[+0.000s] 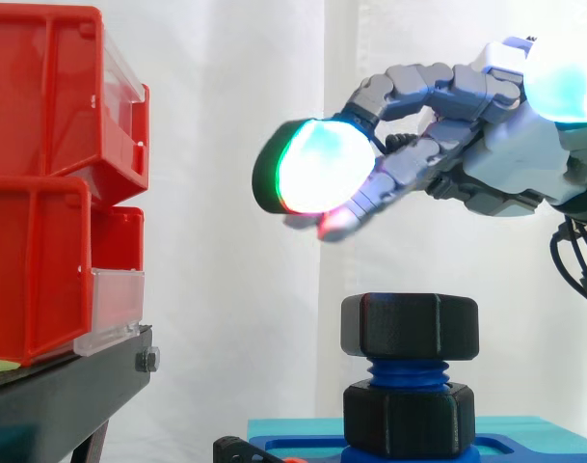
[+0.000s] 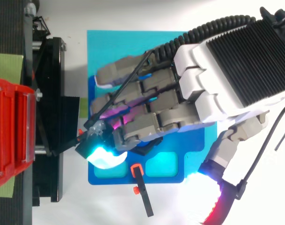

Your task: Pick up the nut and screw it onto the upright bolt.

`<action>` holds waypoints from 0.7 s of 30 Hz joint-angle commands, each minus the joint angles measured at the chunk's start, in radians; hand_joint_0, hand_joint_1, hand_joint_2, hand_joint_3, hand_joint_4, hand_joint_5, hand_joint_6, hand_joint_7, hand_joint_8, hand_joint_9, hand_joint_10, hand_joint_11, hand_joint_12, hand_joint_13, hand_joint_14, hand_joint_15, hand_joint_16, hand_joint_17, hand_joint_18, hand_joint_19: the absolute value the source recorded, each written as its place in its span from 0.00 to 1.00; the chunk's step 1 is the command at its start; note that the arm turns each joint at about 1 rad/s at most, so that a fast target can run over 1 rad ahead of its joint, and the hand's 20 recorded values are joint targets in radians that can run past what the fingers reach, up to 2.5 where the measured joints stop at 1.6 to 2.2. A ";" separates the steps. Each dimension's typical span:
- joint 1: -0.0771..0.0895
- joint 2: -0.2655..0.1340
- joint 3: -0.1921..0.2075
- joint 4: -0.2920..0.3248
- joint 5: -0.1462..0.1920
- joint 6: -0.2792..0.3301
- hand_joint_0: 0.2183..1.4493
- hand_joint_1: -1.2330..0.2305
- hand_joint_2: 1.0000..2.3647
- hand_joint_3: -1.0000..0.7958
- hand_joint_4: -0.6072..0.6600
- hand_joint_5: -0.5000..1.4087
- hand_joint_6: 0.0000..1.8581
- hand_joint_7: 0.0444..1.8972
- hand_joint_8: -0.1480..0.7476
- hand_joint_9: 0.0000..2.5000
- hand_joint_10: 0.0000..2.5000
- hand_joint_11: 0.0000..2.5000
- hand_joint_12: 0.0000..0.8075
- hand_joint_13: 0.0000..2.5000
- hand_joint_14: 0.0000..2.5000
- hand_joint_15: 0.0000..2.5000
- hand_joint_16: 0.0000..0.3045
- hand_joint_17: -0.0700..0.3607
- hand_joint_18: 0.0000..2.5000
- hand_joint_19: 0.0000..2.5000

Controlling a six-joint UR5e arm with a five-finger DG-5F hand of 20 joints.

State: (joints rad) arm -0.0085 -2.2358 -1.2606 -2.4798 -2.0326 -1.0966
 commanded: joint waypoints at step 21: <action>-0.007 -0.041 0.000 0.027 0.020 -0.028 0.20 0.59 0.00 0.28 0.60 0.17 0.27 0.27 0.41 0.21 0.00 0.00 0.38 0.14 0.00 0.00 0.11 0.34 0.02 0.00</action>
State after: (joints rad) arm -0.0140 -2.2736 -1.2610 -2.4560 -2.0168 -1.1246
